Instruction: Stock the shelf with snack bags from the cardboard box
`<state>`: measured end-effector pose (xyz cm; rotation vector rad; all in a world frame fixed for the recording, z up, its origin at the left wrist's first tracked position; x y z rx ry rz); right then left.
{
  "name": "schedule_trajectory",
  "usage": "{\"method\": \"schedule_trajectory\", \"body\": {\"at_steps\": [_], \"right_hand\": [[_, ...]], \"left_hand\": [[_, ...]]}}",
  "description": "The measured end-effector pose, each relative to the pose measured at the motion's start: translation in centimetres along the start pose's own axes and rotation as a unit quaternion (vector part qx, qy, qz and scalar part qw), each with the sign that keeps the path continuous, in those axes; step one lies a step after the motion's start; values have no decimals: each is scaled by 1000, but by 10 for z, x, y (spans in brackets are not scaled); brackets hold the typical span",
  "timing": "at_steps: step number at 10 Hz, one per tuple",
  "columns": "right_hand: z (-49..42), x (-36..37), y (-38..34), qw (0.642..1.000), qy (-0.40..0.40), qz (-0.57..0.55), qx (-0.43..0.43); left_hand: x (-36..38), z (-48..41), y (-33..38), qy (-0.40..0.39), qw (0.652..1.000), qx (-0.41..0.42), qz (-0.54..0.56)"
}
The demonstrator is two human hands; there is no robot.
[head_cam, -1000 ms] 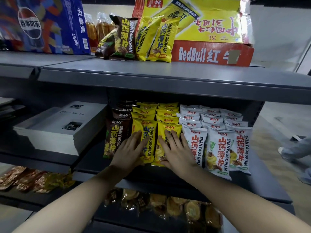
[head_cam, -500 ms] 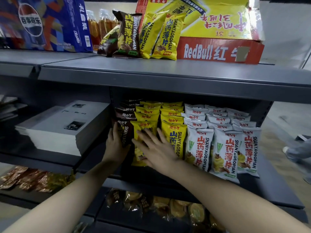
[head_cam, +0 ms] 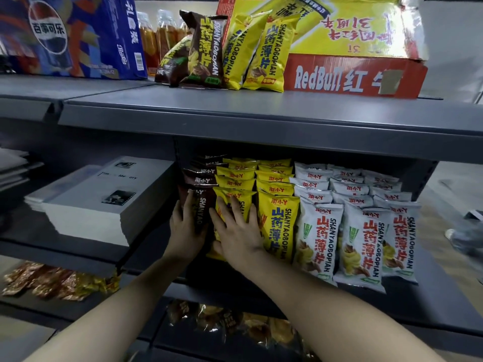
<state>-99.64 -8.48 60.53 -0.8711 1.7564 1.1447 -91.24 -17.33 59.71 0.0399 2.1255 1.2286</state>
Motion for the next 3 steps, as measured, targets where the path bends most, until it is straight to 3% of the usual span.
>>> {"method": "schedule_trajectory", "body": {"at_steps": [1, 2, 3], "right_hand": [[-1, -3, 3, 999, -17, -37, -16], [4, -15, 14, 995, 11, -87, -37], [16, -30, 26, 994, 58, -77, -47]], "left_hand": [[-3, 4, 4, -1, 999, -15, -48], [-8, 8, 15, 48, 988, -15, -144], [-5, 11, 35, 78, 977, 36, -196]]}}
Point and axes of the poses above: each hand's wrist, its own z-axis away from the middle knuckle, its own x-axis out of the palm, y = z × x, the point moved 6 cm from there along -z, towards the middle knuckle, and after that the axes turned 3 degrees about z, right-handed, at the moved point
